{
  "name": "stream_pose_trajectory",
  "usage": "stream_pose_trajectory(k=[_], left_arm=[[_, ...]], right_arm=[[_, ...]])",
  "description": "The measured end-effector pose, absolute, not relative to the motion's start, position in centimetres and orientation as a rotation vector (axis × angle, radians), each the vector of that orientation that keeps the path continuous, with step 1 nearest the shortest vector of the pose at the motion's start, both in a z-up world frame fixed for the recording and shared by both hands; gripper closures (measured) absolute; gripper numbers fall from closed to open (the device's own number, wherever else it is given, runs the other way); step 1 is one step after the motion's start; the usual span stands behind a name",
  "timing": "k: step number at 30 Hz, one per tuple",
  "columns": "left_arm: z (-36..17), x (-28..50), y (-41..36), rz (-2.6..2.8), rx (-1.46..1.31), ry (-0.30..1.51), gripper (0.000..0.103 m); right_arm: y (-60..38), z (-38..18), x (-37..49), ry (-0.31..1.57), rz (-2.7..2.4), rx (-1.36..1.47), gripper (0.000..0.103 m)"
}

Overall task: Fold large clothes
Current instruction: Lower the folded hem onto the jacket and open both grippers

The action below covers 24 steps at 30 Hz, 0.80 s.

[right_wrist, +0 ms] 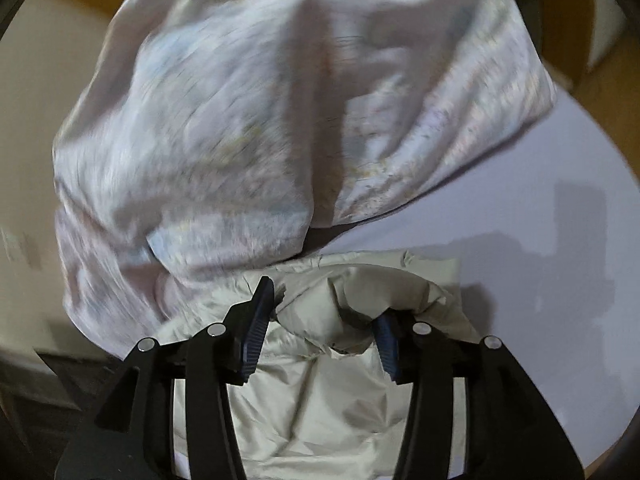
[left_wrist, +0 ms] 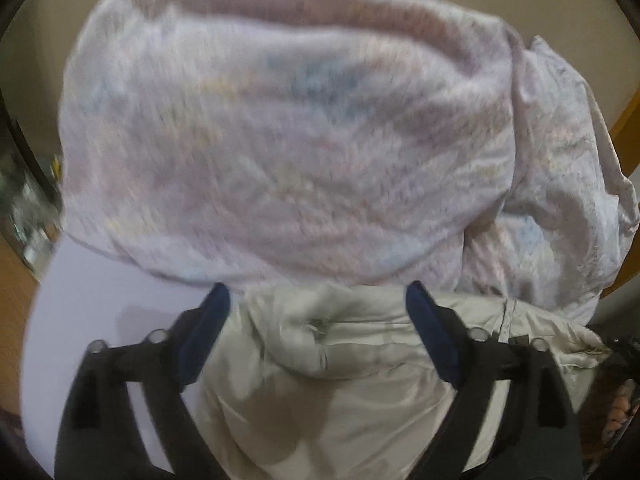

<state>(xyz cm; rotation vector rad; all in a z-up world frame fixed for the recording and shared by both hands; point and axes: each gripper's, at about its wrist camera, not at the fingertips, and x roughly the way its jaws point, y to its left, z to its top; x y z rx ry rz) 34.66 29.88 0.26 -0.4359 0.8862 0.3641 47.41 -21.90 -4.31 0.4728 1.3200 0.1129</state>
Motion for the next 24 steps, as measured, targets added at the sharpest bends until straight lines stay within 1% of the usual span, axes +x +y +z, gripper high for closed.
stream_pose_trajectory(k=[3, 5, 9, 10, 13, 16, 21, 24], left_arm=[[0.5, 34.5, 29.3, 0.363, -0.379, 0.905, 0.013], [0.5, 34.1, 28.4, 0.348, -0.334, 0.910, 0.013], [0.4, 33.4, 26.4, 0.309, -0.253, 0.923, 0.013], [0.3, 33.1, 26.0, 0.294, -0.240, 0.929, 0.013], [-0.3, 32.4, 25.4, 0.264, -0.262, 0.951, 0.013], [-1.1, 31.9, 25.0, 0.237, -0.305, 0.971, 0.013], [-1.7, 31.4, 24.2, 0.219, -0.312, 0.985, 0.013], [-2.0, 31.3, 24.2, 0.215, -0.325, 0.994, 0.013]], right_arm=[[-20.4, -3.1, 47.0, 1.241, 0.084, 0.373, 0.054], [-20.2, -2.3, 47.0, 1.192, 0.056, 0.357, 0.054], [-19.4, 0.4, 47.0, 1.037, 0.022, 0.284, 0.054], [-19.5, 0.6, 47.2, 1.027, 0.035, 0.288, 0.052], [-17.5, 0.3, 47.5, 1.091, 0.133, 0.260, 0.051], [-14.6, -1.7, 46.4, 1.182, 0.250, 0.230, 0.051], [-8.8, -6.7, 44.1, 1.331, 0.364, 0.108, 0.051], [-6.8, -8.7, 43.5, 1.379, 0.373, 0.075, 0.051]])
